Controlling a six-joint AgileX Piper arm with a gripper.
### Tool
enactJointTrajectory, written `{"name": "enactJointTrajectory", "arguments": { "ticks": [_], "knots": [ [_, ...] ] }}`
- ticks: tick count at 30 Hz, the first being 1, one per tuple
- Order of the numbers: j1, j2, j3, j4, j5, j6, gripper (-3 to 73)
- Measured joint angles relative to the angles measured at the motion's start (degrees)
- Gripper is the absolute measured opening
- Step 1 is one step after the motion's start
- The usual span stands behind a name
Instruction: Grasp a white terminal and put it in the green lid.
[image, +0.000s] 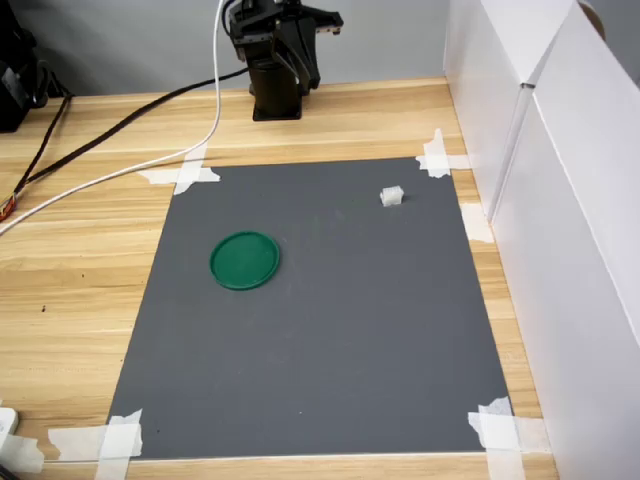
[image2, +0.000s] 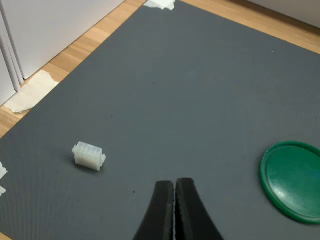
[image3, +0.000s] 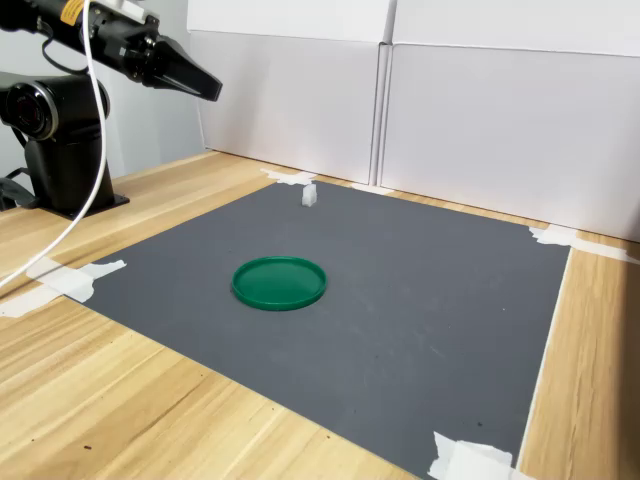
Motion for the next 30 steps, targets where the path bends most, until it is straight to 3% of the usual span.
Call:
{"name": "enactJointTrajectory", "arguments": {
  "ticks": [14, 20, 24, 30],
  "knots": [
    [0.0, 26.8, -17.9, -7.8, 0.2, 0.0, -1.5],
    [0.0, 33.9, -23.7, -9.0, 3.2, -0.1, -1.5],
    [0.8, 37.9, -26.5, -9.0, 5.1, -3.6, -1.5],
    [6.4, 43.5, -27.3, -9.2, 7.9, -13.7, -1.5]
  ]
}}
